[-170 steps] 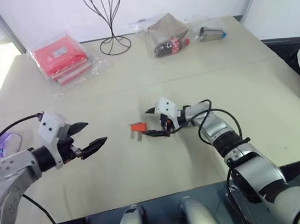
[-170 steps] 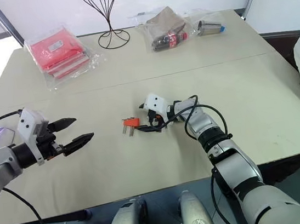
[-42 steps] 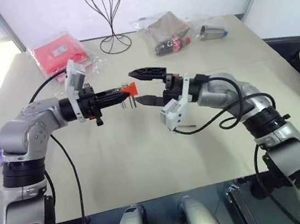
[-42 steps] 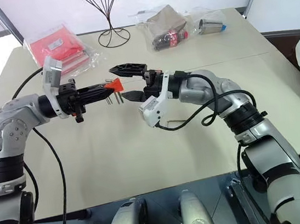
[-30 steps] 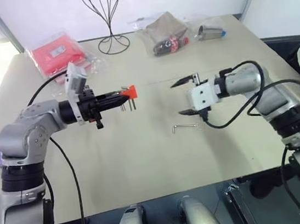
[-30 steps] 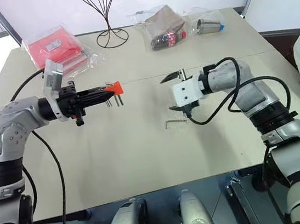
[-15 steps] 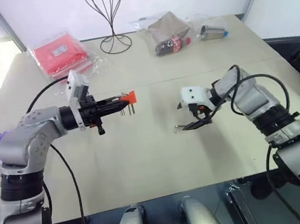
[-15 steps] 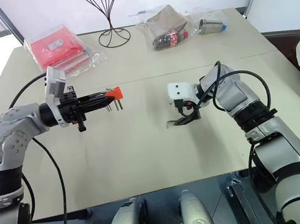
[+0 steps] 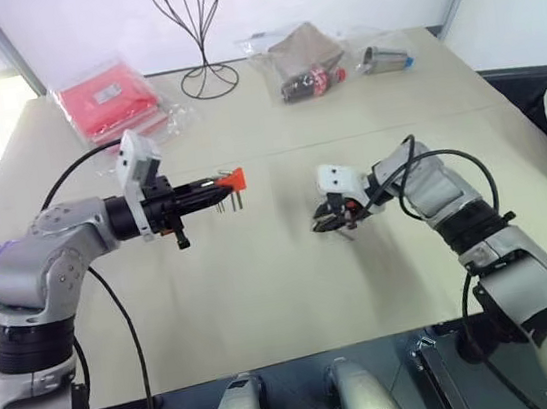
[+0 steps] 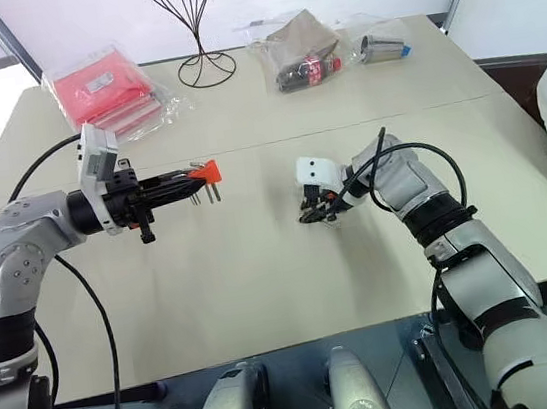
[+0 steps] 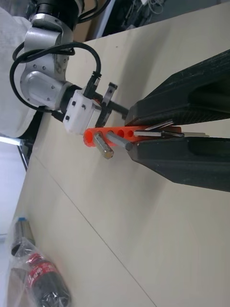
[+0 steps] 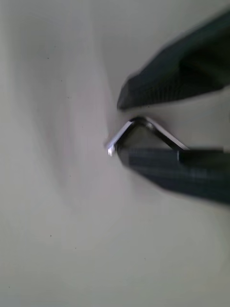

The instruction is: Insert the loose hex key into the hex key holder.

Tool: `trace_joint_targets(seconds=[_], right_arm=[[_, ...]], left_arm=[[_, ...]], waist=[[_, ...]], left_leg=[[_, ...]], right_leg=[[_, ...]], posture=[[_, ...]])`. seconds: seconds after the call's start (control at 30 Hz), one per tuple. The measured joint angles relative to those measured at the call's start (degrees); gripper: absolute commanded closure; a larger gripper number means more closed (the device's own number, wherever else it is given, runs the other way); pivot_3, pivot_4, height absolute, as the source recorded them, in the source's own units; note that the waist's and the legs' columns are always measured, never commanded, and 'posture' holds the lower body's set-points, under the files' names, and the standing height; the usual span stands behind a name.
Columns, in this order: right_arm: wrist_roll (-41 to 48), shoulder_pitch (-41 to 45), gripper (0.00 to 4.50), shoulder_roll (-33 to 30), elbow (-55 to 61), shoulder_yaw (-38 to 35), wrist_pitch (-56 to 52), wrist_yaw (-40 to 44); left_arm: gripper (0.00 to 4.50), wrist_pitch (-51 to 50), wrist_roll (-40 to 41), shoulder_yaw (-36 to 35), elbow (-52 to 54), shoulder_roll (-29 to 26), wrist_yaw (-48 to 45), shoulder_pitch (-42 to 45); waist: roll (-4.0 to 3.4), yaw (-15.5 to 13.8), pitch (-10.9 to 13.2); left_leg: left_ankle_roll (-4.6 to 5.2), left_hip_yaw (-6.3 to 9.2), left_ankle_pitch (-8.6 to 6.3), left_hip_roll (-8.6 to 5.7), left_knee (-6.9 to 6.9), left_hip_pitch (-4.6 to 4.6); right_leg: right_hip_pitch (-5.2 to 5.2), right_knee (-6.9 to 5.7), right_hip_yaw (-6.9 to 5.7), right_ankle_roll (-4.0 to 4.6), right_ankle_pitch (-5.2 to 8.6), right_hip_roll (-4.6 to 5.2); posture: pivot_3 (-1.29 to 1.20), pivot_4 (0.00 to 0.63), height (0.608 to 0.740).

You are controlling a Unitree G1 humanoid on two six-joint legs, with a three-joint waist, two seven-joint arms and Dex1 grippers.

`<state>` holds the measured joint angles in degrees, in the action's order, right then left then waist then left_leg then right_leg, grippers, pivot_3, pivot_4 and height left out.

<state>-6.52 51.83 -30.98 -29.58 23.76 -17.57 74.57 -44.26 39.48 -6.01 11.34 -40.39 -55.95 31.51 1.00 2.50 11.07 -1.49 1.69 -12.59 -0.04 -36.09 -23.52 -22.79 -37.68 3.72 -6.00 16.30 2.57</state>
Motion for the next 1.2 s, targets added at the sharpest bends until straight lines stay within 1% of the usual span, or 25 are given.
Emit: trace_joint_targets(seconds=[0.2,0.37,0.43,0.53,0.57,0.6,0.67,0.77,0.87,0.93,1.0,1.13,1.2], right_arm=[[-0.25,0.29,4.49,-0.18,-1.24,-0.05,1.74,-0.40],[-0.16,-1.15,4.49,-0.18,0.35,-1.04,2.04,-2.17],[-0.44,-2.57,4.49,0.03,1.22,-2.13,4.78,-6.58],[-2.55,-3.02,4.49,1.01,1.31,-4.33,9.46,-17.07],[-3.81,-2.84,4.49,1.09,1.41,-5.63,13.26,-22.15],[-4.46,-2.56,4.49,1.06,1.57,-6.41,15.62,-24.82],[-8.50,-1.13,4.49,0.73,3.14,-8.42,25.10,-36.14],[-12.77,1.53,4.49,0.79,7.43,-11.60,34.97,-49.61],[-16.53,2.64,4.49,2.20,12.65,-13.95,40.35,-60.00],[-18.64,2.14,4.49,3.64,16.13,-14.17,42.07,-64.17],[-20.15,0.73,4.49,4.88,19.10,-13.60,43.48,-66.11],[-21.31,-2.53,4.49,6.58,22.90,-11.86,44.21,-66.28],[-21.32,-2.78,4.49,6.95,23.22,-11.10,44.19,-65.57]], left_arm=[[4.50,0.00,-0.02,0.00,0.00,-0.11,0.23,0.00],[4.50,0.03,-0.05,0.01,-0.03,-0.11,0.25,0.01],[4.50,0.03,-0.05,0.02,-0.04,-0.10,0.35,0.03],[4.50,0.03,-0.05,0.12,-0.03,0.20,0.76,0.24],[4.50,0.03,-0.05,0.14,-0.04,0.39,0.86,0.34],[4.50,0.03,-0.05,0.16,-0.04,0.47,0.89,0.34],[4.50,0.03,-0.05,0.33,-0.16,0.80,0.95,0.57],[4.50,0.05,-0.06,0.91,-1.49,1.91,0.84,1.75],[4.50,0.29,-0.18,0.95,-3.70,2.52,0.77,3.78],[4.50,0.91,-0.35,0.97,-5.00,3.12,0.75,5.02],[4.50,1.16,-0.58,1.08,-6.02,3.60,0.74,5.73],[4.50,1.90,-1.66,1.95,-7.42,4.36,0.46,6.90],[4.50,2.52,-2.10,2.73,-7.68,4.41,-0.17,7.23]], waist=[[0.03,-0.05,-0.02],[0.05,-0.02,-0.03],[0.05,-0.01,-0.03],[0.01,0.05,-0.01],[0.01,0.03,-0.01],[0.01,0.03,0.00],[0.01,0.05,0.00],[0.01,-0.01,0.00],[0.02,-0.03,-0.01],[0.02,-0.05,-0.01],[0.03,-0.08,-0.02],[0.03,-0.07,-0.02],[0.03,-0.01,-0.02]], left_leg=[[0.00,0.02,0.00,-0.01,-0.03,0.04],[0.00,0.03,0.00,0.00,-0.03,0.06],[0.00,0.02,0.00,0.00,-0.03,0.06],[-0.02,-0.01,0.01,0.00,-0.01,0.02],[-0.02,-0.01,0.01,0.00,0.00,-0.01],[-0.02,-0.02,0.01,0.00,0.02,-0.05],[-0.06,-0.06,0.03,-0.01,0.02,-0.33],[-0.17,-0.02,0.10,-0.01,-0.01,-0.66],[-0.20,0.00,0.12,-0.02,-0.03,-0.73],[-0.21,0.00,0.13,-0.05,-0.05,-0.74],[-0.21,0.00,0.13,-0.06,-0.08,-0.73],[-0.20,0.00,0.13,-0.10,-0.11,-0.74],[-0.19,0.00,0.13,-0.10,-0.11,-0.74]], right_leg=[[0.07,0.00,-0.02,0.00,0.00,0.01],[0.09,0.00,-0.03,0.00,0.00,0.01],[0.07,-0.01,-0.02,-0.01,-0.01,0.01],[-0.04,-0.10,0.02,-0.01,-0.01,0.02],[-0.10,-0.11,0.02,-0.01,-0.01,0.02],[-0.16,-0.12,0.02,-0.01,-0.01,0.02],[-0.52,-0.23,0.05,-0.01,0.00,0.03],[-0.86,-0.36,0.05,-0.01,-0.01,0.02],[-0.91,-0.38,0.04,-0.01,-0.01,0.00],[-0.90,-0.40,0.04,-0.01,-0.01,0.00],[-0.89,-0.41,0.04,-0.01,-0.01,0.00],[-0.87,-0.43,0.04,-0.01,-0.01,0.00],[-0.87,-0.43,0.04,-0.01,-0.01,-0.01]], posture=[[0.00,0.150,0.740],[0.00,0.150,0.740],[0.00,0.150,0.740],[0.00,0.150,0.740],[0.00,0.150,0.740],[0.00,0.150,0.740],[0.00,0.150,0.740],[0.00,0.150,0.740],[0.00,0.150,0.740],[0.00,0.150,0.740],[0.00,0.150,0.740],[0.00,0.150,0.740],[0.00,0.150,0.740]])
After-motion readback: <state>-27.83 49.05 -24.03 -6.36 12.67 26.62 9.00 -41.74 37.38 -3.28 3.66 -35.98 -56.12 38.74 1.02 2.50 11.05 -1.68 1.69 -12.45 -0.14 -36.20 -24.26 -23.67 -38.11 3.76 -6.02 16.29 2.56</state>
